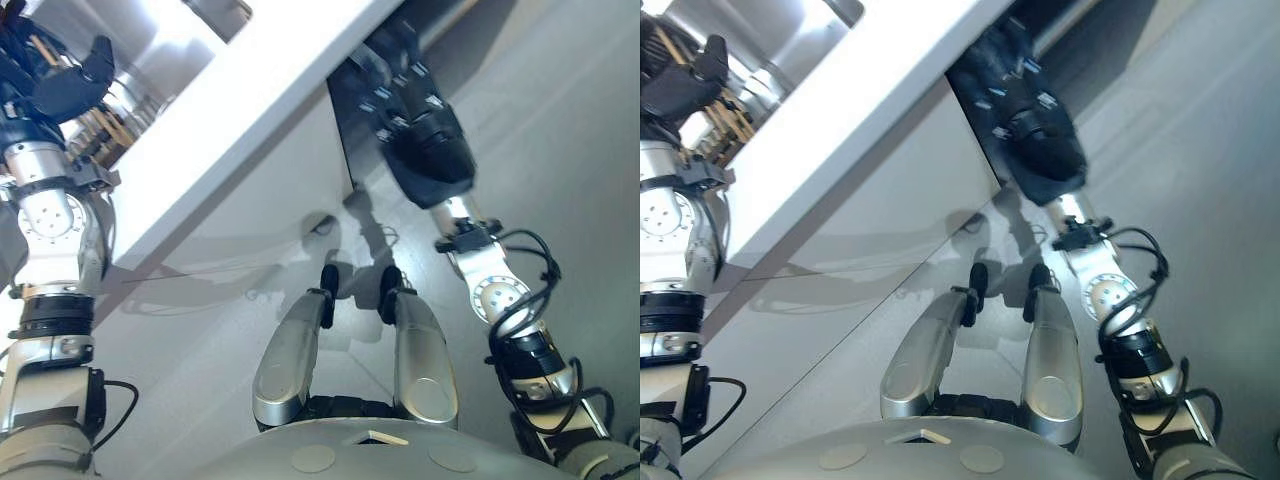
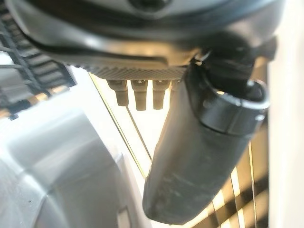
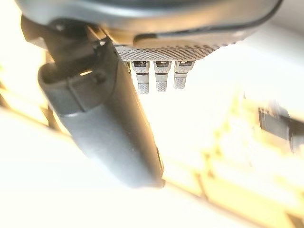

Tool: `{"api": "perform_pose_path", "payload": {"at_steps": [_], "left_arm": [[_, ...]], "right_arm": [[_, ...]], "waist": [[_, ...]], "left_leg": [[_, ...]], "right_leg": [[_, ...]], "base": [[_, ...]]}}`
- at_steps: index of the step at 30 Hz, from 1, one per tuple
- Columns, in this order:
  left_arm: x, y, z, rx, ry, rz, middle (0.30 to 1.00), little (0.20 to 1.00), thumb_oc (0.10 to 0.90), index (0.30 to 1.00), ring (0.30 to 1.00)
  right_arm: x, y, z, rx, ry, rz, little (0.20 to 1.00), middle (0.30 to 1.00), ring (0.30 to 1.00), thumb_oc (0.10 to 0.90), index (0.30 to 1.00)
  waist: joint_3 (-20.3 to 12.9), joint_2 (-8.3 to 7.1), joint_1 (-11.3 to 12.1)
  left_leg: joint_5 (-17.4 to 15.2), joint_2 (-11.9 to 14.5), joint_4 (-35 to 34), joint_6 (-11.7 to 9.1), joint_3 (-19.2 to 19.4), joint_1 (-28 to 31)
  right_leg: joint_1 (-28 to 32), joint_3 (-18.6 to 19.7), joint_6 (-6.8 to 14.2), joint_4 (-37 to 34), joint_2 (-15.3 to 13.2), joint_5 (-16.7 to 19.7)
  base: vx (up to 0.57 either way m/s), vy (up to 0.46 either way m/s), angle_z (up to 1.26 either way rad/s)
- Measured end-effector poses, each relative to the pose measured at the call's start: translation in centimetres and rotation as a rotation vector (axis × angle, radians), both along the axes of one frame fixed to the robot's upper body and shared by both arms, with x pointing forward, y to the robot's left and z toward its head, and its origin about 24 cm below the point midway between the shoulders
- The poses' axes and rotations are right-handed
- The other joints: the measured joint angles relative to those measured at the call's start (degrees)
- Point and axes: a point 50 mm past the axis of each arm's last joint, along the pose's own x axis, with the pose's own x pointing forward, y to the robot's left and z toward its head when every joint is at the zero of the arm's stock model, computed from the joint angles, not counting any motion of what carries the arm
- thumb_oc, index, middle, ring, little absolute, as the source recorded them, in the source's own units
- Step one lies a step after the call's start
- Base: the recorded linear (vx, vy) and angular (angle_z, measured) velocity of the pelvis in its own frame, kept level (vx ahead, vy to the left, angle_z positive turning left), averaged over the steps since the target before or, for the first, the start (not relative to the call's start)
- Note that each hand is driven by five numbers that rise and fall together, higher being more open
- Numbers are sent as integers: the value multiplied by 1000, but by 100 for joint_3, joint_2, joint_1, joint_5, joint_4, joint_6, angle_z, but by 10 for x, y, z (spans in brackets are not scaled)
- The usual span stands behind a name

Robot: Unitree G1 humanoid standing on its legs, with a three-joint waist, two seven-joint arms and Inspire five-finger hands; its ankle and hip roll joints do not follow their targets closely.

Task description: Pick up plates and place into dishwasher.

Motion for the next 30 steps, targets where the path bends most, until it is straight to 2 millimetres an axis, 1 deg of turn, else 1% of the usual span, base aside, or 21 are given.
{"api": "perform_pose_path", "payload": {"at_steps": [1,2,4,5,6,8,10,12,13,15,16,18,20,21,23,26,28,30], "left_arm": [[0,-2,1,-10,-9,-9,900,900,800,900,900],[0,-3,-1,-15,-9,-12,900,900,800,900,900],[-4,1,-6,-21,8,2,900,900,800,900,900],[-6,2,-11,-27,22,10,900,900,800,900,900],[-8,3,-19,-33,43,16,900,900,800,900,900],[-14,2,-30,-46,67,20,900,900,800,900,900],[-16,1,-37,-56,81,24,900,900,800,900,900],[-20,3,-45,-69,100,32,900,900,800,900,900],[-23,4,-49,-81,100,41,900,900,800,900,900],[-31,8,-57,-96,109,60,900,900,800,900,900],[-34,8,-63,-106,122,61,900,900,800,900,900],[-41,10,-74,-132,139,66,900,900,800,900,900],[-49,12,-85,-158,158,70,900,900,800,900,900],[-53,13,-91,-165,174,72,900,900,800,900,900],[-59,16,-99,-167,203,67,900,900,800,900,900],[-62,18,-113,-185,262,48,900,900,800,900,900],[-62,18,-121,-213,291,37,900,900,800,900,900],[-63,20,-126,-232,309,34,900,900,800,900,900]], "right_arm": [[5,0,8,18,-8,-49,900,900,900,800,900],[12,-6,13,36,-4,-113,900,900,900,800,900],[19,-27,11,80,6,-268,900,900,900,800,900],[23,-38,5,94,29,-346,900,900,900,800,900],[26,-49,-5,99,65,-418,900,900,900,800,900],[28,-72,-22,116,120,-545,900,900,900,800,900],[27,-93,-41,145,182,-653,900,900,900,800,900],[24,-109,-69,114,277,-746,900,900,900,800,900],[18,-116,-87,73,325,-796,900,900,900,800,900],[6,-128,-123,-35,439,-881,900,900,900,800,900],[-4,-135,-146,-115,521,-932,900,900,900,800,900],[-29,-149,-192,-322,676,-1023,900,900,900,800,900],[-56,-161,-224,-523,792,-1093,900,900,900,800,900],[-67,-164,-235,-600,837,-1119,900,900,900,800,900],[-81,-167,-247,-727,868,-1158,900,900,900,800,900],[-92,-171,-263,-838,922,-1181,900,900,900,800,900],[-99,-173,-277,-899,996,-1153,900,900,900,800,900],[-113,-174,-297,-981,1104,-1086,900,900,900,800,900]], "waist": [[-16,-2,2],[-85,-39,18],[-206,-216,122],[-309,-335,134],[-480,-431,134],[-714,-568,130],[-795,-610,102],[-854,-625,62],[-937,-617,33],[-981,-594,-19],[-997,-582,-32],[-1053,-535,-43],[-1135,-455,-62],[-1146,-439,-97],[-1171,-439,-165],[-1393,-450,-190],[-1528,-493,-195],[-1692,-547,-185]], "left_leg": [[18,-2,-62,18,21,64],[64,-12,-155,52,42,119],[68,-16,-318,84,55,357],[62,-9,-420,91,101,518],[58,-12,-519,96,124,594],[40,-22,-674,128,160,754],[4,-19,-737,188,176,934],[27,-23,-870,224,199,1064],[46,-22,-946,245,228,1077],[73,-21,-1072,263,256,1202],[78,-20,-1143,268,260,1299],[119,-17,-1349,287,267,1469],[220,-13,-1634,303,269,1618],[262,-5,-1776,312,270,1732],[318,2,-2011,317,273,1988],[394,15,-2309,312,276,2237],[444,24,-2476,306,275,2409],[462,29,-2553,296,261,2466]], "right_leg": [[108,63,-47,-54,16,19],[172,145,-20,-110,53,6],[402,246,12,-283,68,-4],[566,254,16,-398,68,-6],[640,258,24,-493,68,-10],[837,278,113,-712,65,-13],[1060,307,164,-887,90,13],[1183,322,206,-1018,93,39],[1192,328,226,-1080,92,59],[1313,341,249,-1205,95,101],[1408,343,257,-1301,101,122],[1577,353,282,-1524,112,185],[1742,353,309,-1851,130,317],[1881,352,313,-2033,144,383],[2141,349,326,-2300,164,463],[2406,352,339,-2642,192,569],[2577,345,337,-2802,205,606],[2645,332,336,-2885,212,614]], "base": [[99,77,59],[97,74,47],[67,61,14],[55,52,-3],[68,49,0],[64,50,1],[49,43,-4],[42,31,-5],[31,21,-4],[27,8,-6],[31,-4,-6],[47,-21,-6],[57,-35,-4],[49,-35,-2],[48,-28,-2],[41,-19,-2],[27,-15,5],[34,-16,5]]}}
